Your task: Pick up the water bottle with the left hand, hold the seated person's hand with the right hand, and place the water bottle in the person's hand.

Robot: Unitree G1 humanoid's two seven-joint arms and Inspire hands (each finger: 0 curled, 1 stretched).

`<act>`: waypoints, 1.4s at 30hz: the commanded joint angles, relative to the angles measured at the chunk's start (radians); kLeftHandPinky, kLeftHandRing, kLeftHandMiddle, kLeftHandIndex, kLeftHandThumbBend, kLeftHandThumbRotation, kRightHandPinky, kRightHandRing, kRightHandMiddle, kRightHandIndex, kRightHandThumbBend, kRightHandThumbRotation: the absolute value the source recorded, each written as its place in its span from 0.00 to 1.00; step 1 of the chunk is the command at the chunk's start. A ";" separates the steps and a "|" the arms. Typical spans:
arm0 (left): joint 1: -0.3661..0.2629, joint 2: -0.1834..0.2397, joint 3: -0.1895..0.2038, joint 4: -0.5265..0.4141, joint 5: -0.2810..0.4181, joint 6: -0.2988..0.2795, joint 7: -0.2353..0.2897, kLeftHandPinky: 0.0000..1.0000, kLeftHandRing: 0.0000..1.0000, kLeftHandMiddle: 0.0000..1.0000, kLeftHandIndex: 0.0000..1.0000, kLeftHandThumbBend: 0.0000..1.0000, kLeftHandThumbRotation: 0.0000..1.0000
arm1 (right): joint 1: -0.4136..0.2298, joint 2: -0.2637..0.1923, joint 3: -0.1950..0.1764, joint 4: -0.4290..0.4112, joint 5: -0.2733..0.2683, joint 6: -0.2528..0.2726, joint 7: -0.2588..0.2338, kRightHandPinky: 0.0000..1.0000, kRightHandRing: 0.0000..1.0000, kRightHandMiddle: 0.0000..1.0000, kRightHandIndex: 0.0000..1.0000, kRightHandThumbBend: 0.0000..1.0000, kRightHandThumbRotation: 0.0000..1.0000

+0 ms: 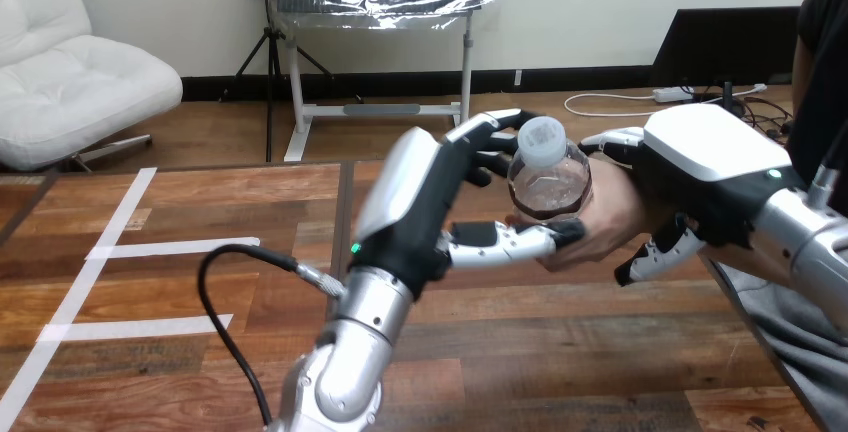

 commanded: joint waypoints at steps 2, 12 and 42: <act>-0.006 0.013 0.000 -0.068 -0.007 -0.008 0.001 1.00 1.00 1.00 1.00 0.93 0.70 | 0.008 0.004 -0.061 -0.073 0.030 0.016 -0.017 0.81 0.92 0.93 0.88 0.87 0.05; 0.026 0.014 0.010 -0.089 -0.027 -0.026 0.008 1.00 1.00 1.00 1.00 0.93 0.71 | 0.065 0.014 -0.089 -0.155 0.063 0.046 0.001 0.84 0.93 0.93 0.88 0.86 0.02; 0.148 -0.002 0.027 -0.141 -0.106 -0.140 0.070 0.91 0.96 0.96 0.96 0.78 0.61 | 0.192 0.060 -0.153 -0.334 0.159 0.091 -0.016 0.80 0.89 0.90 0.85 0.82 0.00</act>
